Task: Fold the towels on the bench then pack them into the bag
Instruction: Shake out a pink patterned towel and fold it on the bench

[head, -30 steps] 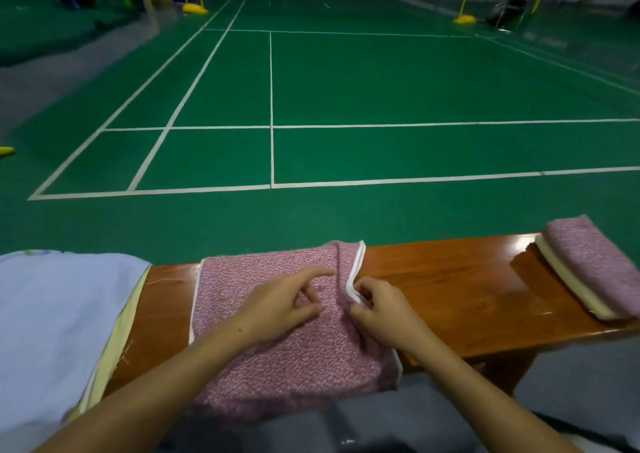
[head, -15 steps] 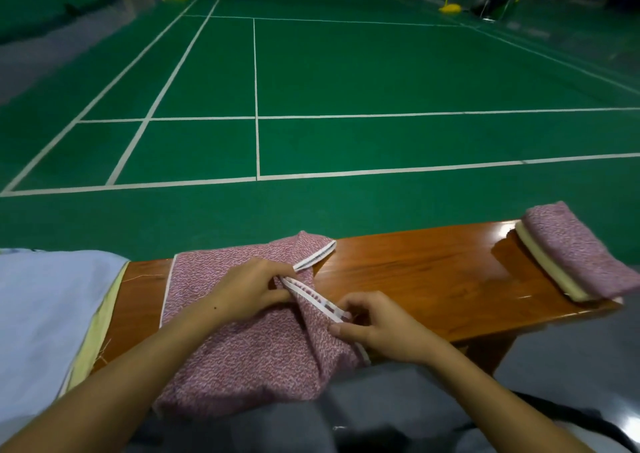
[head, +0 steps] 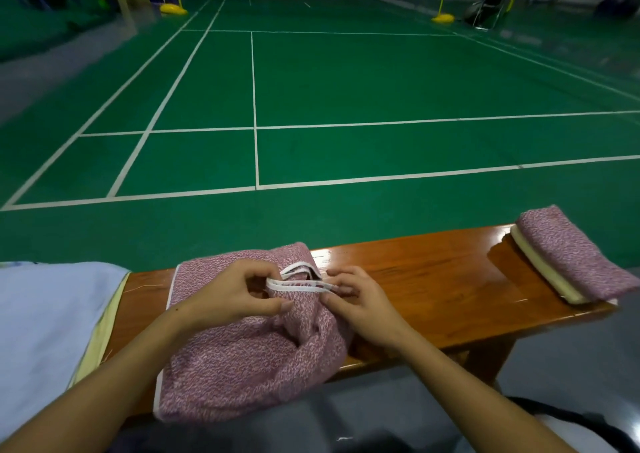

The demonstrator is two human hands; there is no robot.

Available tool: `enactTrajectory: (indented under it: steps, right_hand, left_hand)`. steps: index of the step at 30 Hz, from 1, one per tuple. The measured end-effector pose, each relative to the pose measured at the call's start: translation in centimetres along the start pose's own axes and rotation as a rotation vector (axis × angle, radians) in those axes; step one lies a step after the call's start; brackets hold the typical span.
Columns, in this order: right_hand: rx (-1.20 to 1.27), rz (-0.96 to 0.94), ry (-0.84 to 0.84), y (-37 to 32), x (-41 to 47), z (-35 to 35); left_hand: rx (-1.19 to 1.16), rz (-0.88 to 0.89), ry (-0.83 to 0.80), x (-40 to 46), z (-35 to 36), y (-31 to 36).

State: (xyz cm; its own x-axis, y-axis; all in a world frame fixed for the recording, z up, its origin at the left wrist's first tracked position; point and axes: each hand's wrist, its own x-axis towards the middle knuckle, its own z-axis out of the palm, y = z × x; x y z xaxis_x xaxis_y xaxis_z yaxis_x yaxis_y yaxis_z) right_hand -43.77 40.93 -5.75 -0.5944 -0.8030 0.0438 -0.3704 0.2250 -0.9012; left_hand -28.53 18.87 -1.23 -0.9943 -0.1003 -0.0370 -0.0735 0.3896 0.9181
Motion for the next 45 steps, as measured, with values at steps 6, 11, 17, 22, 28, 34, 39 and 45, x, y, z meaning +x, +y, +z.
enactTrajectory:
  steps: [6, 11, 17, 22, 28, 34, 39, 45]
  right_hand:
    - [0.563, 0.068, 0.008, 0.6, 2.4, 2.5]
    - [0.489, -0.040, 0.076, -0.8, 2.9, 2.2]
    - [0.031, -0.164, 0.068, -0.2, 3.5, -0.3]
    - [-0.419, -0.402, 0.065, -2.5, 3.0, -1.3]
    - [-0.627, -0.515, 0.119, -7.8, 3.0, -2.8]
    - [-0.681, -0.654, 0.216, -14.4, 4.1, -5.2]
    - [-0.604, -0.663, 0.256, -19.1, 3.9, -6.2]
    - [-0.353, -0.599, 0.367, -22.2, 3.0, -7.5]
  left_hand:
    - [-0.169, -0.016, 0.084, -1.0, -0.7, 0.9]
    - [-0.091, -0.033, 0.111, -1.2, -1.4, 0.0]
    - [0.406, 0.062, 0.264, -1.2, -2.2, -0.9]
    - [0.754, 0.225, 0.364, -1.7, -3.4, -0.7]
    - [0.826, 0.331, 0.403, -2.1, -5.7, 3.7]
    - [0.667, 0.399, 0.476, -2.5, -8.4, 9.8]
    - [0.562, 0.369, 0.514, -2.6, -10.1, 13.2]
    - [0.297, 0.436, 0.554, -3.9, -10.2, 16.1]
